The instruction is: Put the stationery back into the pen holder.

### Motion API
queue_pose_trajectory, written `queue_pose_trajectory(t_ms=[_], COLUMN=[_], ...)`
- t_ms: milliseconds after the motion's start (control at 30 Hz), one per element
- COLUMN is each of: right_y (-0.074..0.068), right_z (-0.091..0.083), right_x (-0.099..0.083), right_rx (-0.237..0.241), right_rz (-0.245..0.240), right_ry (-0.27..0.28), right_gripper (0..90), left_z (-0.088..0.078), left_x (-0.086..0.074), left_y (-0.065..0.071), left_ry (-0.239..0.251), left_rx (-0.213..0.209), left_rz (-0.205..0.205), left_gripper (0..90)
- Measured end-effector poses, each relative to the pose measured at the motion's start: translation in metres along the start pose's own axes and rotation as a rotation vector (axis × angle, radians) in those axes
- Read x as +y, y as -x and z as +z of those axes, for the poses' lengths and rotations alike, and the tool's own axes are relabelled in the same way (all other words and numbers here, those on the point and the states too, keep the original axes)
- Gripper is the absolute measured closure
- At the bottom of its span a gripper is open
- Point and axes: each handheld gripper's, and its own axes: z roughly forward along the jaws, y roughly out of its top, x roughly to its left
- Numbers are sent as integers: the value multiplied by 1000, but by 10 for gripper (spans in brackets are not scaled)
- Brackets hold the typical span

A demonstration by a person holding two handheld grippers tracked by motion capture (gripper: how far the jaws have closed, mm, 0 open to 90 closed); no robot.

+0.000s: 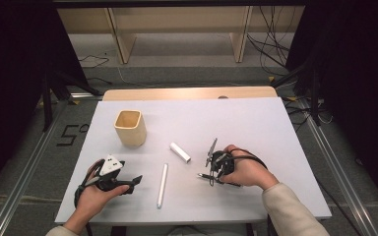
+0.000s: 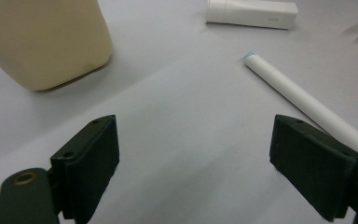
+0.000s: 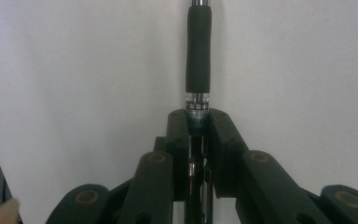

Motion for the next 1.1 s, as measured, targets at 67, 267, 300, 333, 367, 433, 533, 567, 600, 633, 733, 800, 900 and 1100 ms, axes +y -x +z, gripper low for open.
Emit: queue_pose_trajectory(t_ms=[67,267,300,333,367,433,533,567,600,633,733,800,900,1100], right_y=[0,1,2,1,1,2,2,2,2,3,4,4,5,6], right_z=[-1,-6,-6,-7,-8,-9,-12,-13,-13,-14,-16,-18,-20,-22], right_x=[-1,-4,-4,-4,-5,-5,-6,-6,-7,-7,-9,-9,-10,-12], right_rx=[-2,-8,-6,-4,-4,-5,-2,0,-2,-11,-16,-18,-25,-43], right_rz=[9,19,19,29,37,38,34,40,43,38,58,65,81,115], right_ry=[8,48,53,56,61,75,99,109,119,118,153,173,201,255], right_gripper=[801,801,801,801,801,801,801,801,801,801,802,801,801,801], left_z=[0,0,0,0,0,0,0,-1,-1,-1,-1,-1,-1,-1], left_x=[0,0,0,0,0,0,0,0,0,0,0,0,0,0], left_y=[0,0,0,0,0,0,-1,-1,-1,-1,-1,-1,-1,-1], left_ry=[0,-1,0,1,1,2,2,1,1,3,2,3,3,2], left_rx=[1,2,2,2,2,3,3,3,3,3,4,3,3,4], left_rz=[0,0,0,0,0,1,1,0,0,-1,1,0,0,0], left_gripper=[155,156,156,156,156,156,156,156,156,156,156,156,156,156])
